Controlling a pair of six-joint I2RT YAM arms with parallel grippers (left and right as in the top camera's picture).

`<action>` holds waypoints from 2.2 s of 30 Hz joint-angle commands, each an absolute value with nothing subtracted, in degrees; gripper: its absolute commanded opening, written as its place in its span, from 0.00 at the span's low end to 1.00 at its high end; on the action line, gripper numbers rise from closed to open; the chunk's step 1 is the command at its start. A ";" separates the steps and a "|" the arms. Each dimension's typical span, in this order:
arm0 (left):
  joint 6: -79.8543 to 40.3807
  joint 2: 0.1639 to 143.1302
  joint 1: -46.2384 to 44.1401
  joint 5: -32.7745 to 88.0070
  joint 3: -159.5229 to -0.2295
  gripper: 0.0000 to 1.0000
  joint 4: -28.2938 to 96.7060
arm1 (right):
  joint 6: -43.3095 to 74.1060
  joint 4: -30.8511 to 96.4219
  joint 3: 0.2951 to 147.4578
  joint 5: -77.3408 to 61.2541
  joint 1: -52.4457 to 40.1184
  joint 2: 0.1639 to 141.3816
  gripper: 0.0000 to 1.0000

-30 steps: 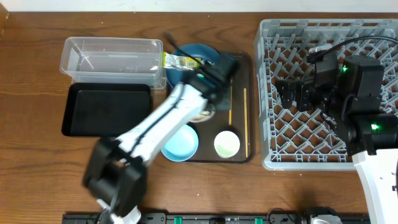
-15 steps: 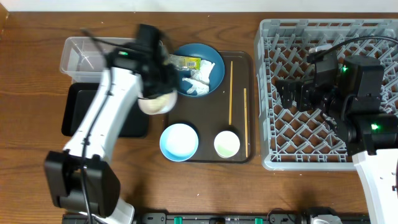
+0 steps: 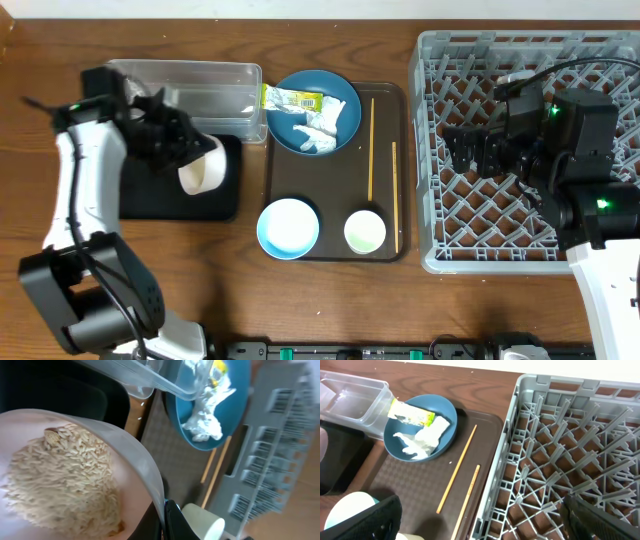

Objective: Sort waste into correct bins and load items into the dishwasher rack
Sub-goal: 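Carry the bowl left and tip rice onto the black tray, then return the emptied white bowl to the brown tray with left gripper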

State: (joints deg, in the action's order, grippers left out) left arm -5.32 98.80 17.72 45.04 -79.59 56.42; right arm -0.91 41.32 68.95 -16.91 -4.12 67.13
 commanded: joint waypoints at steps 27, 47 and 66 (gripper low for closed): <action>5.74 116.36 35.79 89.60 -72.01 0.06 50.89 | -1.80 41.15 70.32 -16.73 -4.43 67.44 0.99; -0.80 117.34 35.94 90.11 -72.01 0.06 51.16 | -1.83 41.21 70.32 -16.73 -4.43 67.53 0.99; 0.78 105.60 34.61 84.93 -72.14 0.06 58.87 | -1.83 41.36 70.32 -16.71 -4.43 67.53 0.99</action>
State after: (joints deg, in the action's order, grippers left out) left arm -1.26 112.81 35.35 87.57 -71.85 58.52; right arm -0.91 41.34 68.95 -16.93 -4.12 67.13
